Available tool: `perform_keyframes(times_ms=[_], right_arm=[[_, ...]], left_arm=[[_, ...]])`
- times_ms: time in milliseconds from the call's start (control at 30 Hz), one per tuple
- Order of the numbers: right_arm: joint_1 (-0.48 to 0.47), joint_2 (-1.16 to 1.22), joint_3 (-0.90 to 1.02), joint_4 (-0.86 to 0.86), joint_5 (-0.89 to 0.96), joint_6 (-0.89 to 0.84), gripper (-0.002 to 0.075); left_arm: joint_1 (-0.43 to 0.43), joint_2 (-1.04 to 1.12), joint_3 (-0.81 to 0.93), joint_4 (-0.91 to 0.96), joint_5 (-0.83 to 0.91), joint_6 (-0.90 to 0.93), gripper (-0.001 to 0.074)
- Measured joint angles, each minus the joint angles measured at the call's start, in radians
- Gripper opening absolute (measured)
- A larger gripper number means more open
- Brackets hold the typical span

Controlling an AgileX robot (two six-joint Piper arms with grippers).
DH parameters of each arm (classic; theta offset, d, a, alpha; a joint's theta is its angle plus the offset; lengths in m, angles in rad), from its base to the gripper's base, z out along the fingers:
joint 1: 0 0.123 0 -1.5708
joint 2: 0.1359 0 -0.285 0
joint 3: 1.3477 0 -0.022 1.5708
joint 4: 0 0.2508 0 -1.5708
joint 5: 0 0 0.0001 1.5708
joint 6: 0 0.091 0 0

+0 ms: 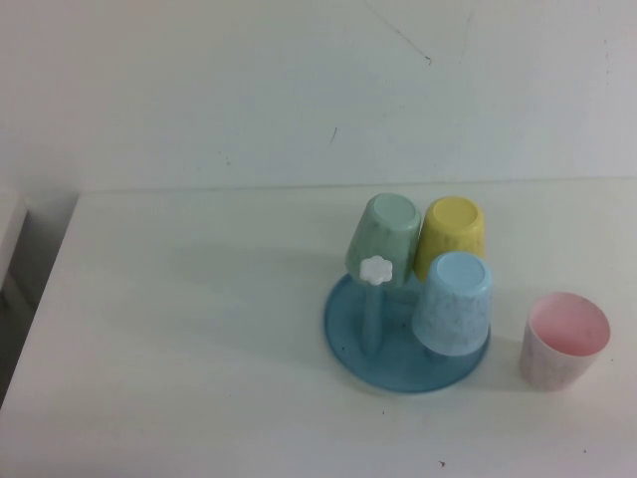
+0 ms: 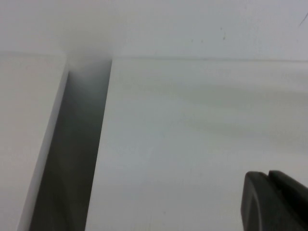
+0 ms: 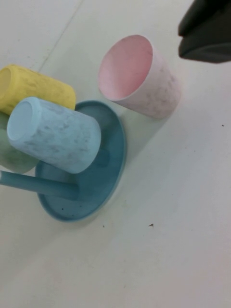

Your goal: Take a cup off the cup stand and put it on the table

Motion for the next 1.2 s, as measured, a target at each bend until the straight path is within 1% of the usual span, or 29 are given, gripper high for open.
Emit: perform_keyframes(times_ms=[100, 1200], right_arm=[[0.0, 0.0, 0.0, 0.0, 0.001, 0.0, -0.0002], [0.0, 0.0, 0.0, 0.016, 0.031, -0.009, -0.0002]], left_arm=[[0.0, 0.0, 0.022, 0.0, 0.009, 0.002, -0.0002], [0.002, -0.002, 0.022, 0.02, 0.023, -0.022, -0.0002]])
